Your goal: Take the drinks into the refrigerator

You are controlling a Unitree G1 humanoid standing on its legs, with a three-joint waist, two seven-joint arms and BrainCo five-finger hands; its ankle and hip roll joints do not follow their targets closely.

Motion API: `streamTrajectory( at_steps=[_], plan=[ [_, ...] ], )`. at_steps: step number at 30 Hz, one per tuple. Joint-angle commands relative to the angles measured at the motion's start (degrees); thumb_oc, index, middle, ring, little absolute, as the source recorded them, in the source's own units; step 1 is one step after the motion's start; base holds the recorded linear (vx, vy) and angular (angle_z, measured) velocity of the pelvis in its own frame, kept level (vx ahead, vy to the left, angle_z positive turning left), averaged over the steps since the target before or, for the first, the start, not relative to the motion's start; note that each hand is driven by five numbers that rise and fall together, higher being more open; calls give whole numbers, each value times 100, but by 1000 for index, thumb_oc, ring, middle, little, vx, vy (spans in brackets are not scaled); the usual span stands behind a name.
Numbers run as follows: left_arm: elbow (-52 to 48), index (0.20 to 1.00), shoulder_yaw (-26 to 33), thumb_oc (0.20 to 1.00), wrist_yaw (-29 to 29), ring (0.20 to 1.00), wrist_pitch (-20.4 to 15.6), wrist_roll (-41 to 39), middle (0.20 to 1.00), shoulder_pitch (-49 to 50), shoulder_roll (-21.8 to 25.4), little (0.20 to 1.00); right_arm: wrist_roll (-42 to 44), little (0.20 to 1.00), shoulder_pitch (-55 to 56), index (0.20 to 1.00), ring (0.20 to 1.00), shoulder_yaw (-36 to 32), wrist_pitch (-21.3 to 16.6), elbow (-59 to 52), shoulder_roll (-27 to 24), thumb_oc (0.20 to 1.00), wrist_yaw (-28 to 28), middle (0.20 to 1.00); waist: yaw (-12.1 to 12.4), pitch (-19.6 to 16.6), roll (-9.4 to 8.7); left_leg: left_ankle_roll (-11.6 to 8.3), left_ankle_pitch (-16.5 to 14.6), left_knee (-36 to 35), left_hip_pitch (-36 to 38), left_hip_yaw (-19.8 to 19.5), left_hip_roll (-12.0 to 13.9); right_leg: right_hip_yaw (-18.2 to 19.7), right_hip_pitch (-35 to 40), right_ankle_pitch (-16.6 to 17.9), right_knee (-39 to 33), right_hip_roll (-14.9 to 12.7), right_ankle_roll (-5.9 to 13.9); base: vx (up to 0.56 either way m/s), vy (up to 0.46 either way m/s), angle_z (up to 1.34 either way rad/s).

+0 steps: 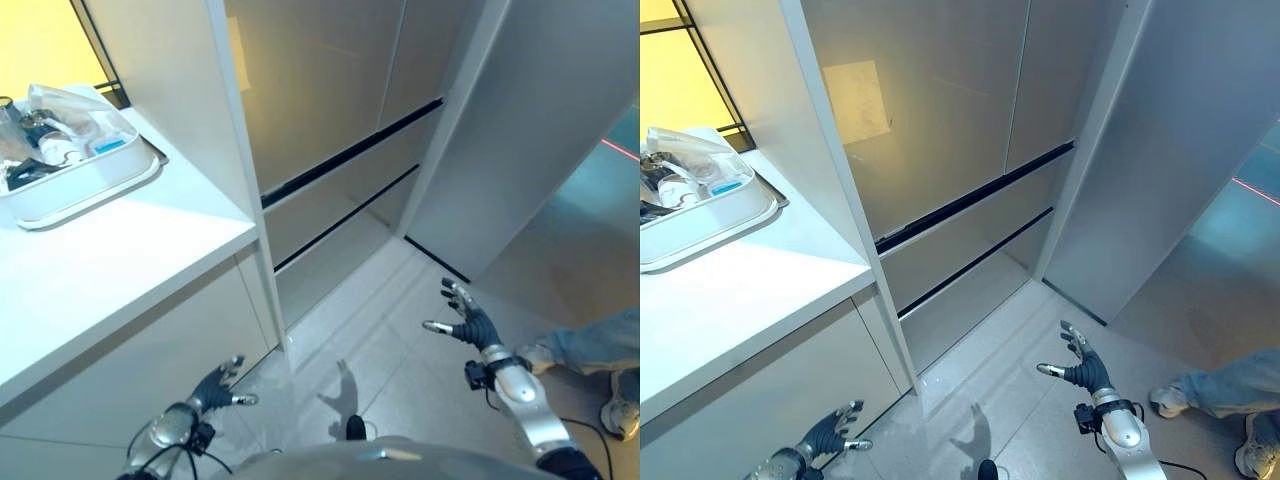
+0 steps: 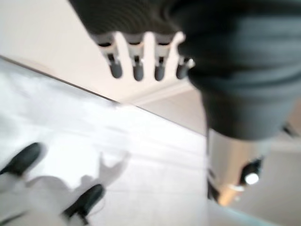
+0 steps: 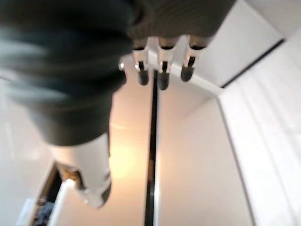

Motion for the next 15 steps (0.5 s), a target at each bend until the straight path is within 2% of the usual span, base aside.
streamTrajectory(
  at_steps=[1,2,3,4,6,7,9,10,15],
  plan=[
    [384,1000,399,1000,474,1000,219,-146,1000,-391,-175,1000,75,1000,-347,1000,1000,173,57,384,39,1000,134,1000,148,172,20,118,-258,12,-145,-319,-130,-151,-87,-290,572,-332,597,-32,-26,5],
    [543,1000,644,1000,525,1000,303,-505,1000,-332,-338,1000,284,1000,-452,1000,1000,160,254,1367,286,1000,89,1000,215,174,26,115,-235,12,-176,-369,-138,-221,-56,-285,532,-344,578,-20,-16,3],
    [545,1000,647,1000,524,1000,302,-508,1000,-336,-336,1000,288,1000,-467,1000,1000,165,241,1388,290,1000,89,1000,210,180,24,115,-238,12,-173,-372,-137,-224,-51,-286,530,-344,579,-9,-22,5],
    [823,1000,846,1000,491,1000,354,-718,1000,-320,-421,1000,461,1000,-530,1000,1000,124,337,1943,517,1000,117,1000,249,169,4,111,-227,12,-179,-403,-144,-265,-24,-288,504,-352,567,10,-15,7],
    [788,1000,831,1000,472,1000,454,-943,1000,-311,-497,1000,482,1000,-552,1000,1000,121,390,2161,538,1000,114,1000,275,175,11,113,-215,12,-188,-439,-155,-297,-2,-287,490,-356,565,9,-12,20],
    [976,1000,926,1000,419,1000,541,-1165,1000,-323,-575,1000,677,1000,-670,1000,1000,34,667,3268,828,1000,239,1000,335,166,19,117,-207,12,-199,-504,-168,-362,43,-290,462,-380,552,11,-8,29],
    [1031,1000,937,1000,377,1000,596,-1216,1000,-335,-624,1000,746,1000,-683,1000,1000,-23,740,3458,889,1000,279,1000,353,165,23,118,-206,12,-202,-532,-178,-387,71,-297,448,-389,545,25,-5,25],
    [1135,1000,858,1000,356,1000,657,-1128,1000,-344,-699,1000,765,1000,-716,1000,1000,-176,931,4080,1027,1000,311,1000,395,143,38,119,-211,12,-202,-620,-197,-472,130,-313,421,-419,534,35,2,17],
    [1112,1000,821,1000,386,1000,666,-1158,1000,-348,-733,1000,990,1000,-701,1000,1000,-335,980,4184,1105,1000,325,1000,415,139,46,111,-199,12,-210,-713,-213,-551,170,-346,432,-448,521,25,1,21]
  ],
)
